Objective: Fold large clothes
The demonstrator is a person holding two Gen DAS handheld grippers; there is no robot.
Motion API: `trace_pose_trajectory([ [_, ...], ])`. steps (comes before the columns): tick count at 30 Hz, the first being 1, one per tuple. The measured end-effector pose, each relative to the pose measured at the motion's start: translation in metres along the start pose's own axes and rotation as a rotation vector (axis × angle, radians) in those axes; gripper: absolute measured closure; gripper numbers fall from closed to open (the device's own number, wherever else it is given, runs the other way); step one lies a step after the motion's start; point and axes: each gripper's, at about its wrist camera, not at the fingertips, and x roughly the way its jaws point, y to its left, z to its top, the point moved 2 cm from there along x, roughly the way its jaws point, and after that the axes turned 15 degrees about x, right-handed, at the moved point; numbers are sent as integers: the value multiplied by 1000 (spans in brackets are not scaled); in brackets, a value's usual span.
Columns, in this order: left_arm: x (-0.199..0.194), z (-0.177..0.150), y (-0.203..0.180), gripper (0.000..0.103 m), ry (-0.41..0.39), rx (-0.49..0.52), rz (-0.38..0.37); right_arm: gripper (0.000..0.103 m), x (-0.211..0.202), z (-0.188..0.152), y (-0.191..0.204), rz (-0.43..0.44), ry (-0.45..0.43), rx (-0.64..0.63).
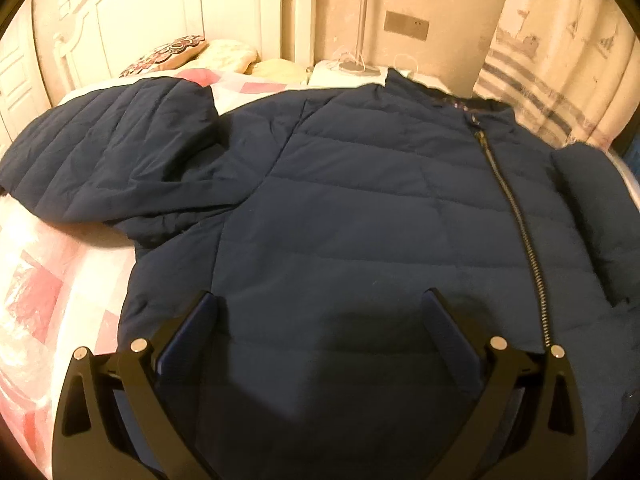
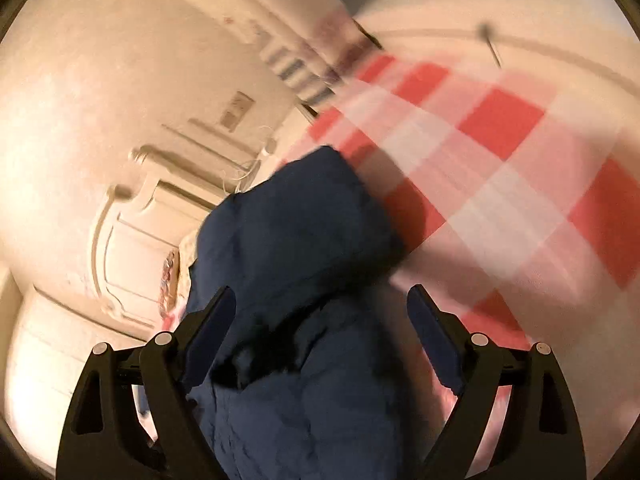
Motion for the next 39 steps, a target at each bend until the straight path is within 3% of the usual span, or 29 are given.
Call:
trace_pose_trajectory([
  [5,-3,-1,5,2,-15,-25,-11,18,41,-2,20,-46,18,-23],
  [7,-5,-1,3,2,-20,-22,-2,30,56,-2,30,-51,-4,-21],
  [9,-9,-2,5,2,-42,-36,25,59,46,-6,42,-70,-138,-73],
  [10,-12,-1,7,2,-59,-45,37,61,37,-14,62,-63,-219,-160],
  [13,-35,0,20,2,-183,-93,91,65,27,-48,119,-21,-332,-374],
  [15,-46,0,30,2,-244,-133,96,65,32,-83,161,20,-348,-556],
  [17,-56,-5,45,2,-286,-205,102,65,47,-131,205,107,-278,-732],
  [18,-59,-9,55,2,-296,-250,117,64,57,-153,223,153,-209,-798],
  [19,-60,-12,61,2,-295,-278,132,64,74,-186,245,217,-67,-886],
  [20,-60,-14,68,2,-291,-307,143,50,85,-208,258,249,37,-936],
  [21,-58,-17,74,2,-281,-332,140,19,90,-220,265,266,92,-962],
  [22,-56,-18,78,2,-271,-349,133,11,92,-241,273,285,133,-1001],
  [25,-52,-23,87,2,-254,-389,108,11,83,-267,273,305,105,-1091],
  [30,-52,-21,81,2,-268,-361,39,11,72,-219,227,118,-62,-1088],
  [34,-45,-14,68,2,-257,-328,-114,15,61,-138,151,-115,-149,-858],
  [37,-36,-4,54,2,-211,-300,-212,15,60,-104,101,-190,-171,-676],
  [39,-30,5,44,3,-158,-267,-206,15,60,-84,70,-209,-179,-548],
])
